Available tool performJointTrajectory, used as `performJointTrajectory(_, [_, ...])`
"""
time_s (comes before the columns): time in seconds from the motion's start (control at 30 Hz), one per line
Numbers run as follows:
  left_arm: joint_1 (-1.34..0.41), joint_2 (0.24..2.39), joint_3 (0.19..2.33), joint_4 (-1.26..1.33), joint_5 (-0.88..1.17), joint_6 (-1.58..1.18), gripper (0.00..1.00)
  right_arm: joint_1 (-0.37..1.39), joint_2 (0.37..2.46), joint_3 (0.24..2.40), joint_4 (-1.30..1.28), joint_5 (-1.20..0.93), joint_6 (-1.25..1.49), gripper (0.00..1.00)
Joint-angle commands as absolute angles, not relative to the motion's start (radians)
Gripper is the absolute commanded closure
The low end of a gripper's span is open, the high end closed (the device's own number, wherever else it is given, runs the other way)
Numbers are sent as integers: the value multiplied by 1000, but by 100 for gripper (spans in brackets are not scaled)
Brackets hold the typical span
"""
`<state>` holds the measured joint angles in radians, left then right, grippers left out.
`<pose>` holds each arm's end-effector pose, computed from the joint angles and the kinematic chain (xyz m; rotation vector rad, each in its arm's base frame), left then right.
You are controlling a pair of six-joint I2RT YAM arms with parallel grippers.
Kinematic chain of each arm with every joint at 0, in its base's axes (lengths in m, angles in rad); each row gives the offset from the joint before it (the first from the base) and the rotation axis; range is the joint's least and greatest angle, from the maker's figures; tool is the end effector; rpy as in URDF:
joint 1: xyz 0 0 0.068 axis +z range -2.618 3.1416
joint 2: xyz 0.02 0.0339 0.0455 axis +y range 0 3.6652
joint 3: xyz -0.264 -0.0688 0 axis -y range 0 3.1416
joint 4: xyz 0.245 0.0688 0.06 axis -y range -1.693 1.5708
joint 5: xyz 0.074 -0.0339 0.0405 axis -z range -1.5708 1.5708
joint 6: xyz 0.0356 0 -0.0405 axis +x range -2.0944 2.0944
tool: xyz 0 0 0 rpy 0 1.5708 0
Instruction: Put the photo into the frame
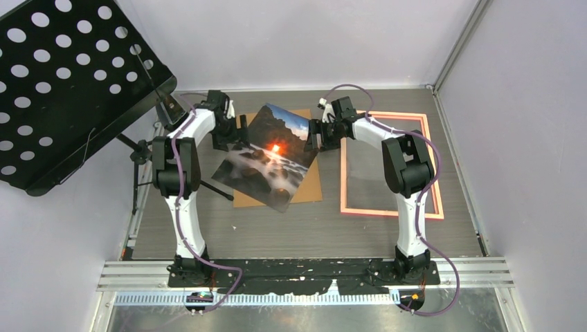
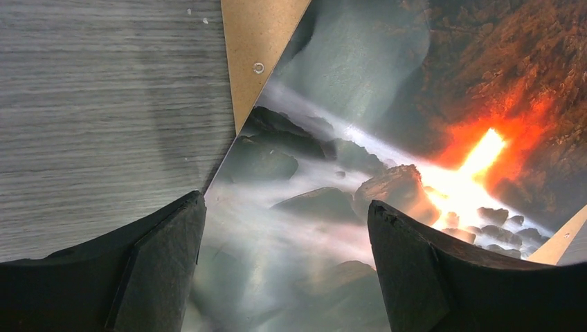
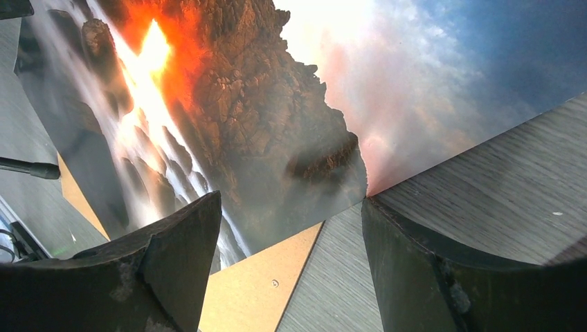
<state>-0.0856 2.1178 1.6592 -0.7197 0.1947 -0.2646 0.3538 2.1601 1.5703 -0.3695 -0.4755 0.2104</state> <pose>0.4430 -0.0449 0.1837 -0.1938 2.7605 -0.3619 0.4300 0.1762 0.1601 -0.3795 2.5447 0.8225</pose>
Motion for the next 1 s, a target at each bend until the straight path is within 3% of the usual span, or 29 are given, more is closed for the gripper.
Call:
performJointTrajectory(0.0, [-87,2084,1697,-752,201,-290,15,362,2188,1530,-419,-485,219,20])
performJointTrajectory(0.57, [-104,2045,1629,-745,239,-298,16,368,2156,1529,-408,-539,231,20])
performJointTrajectory(0.97, [-124,2077,1545,-711,306,-324,18,355,2011,1408,-366,-394,274,20])
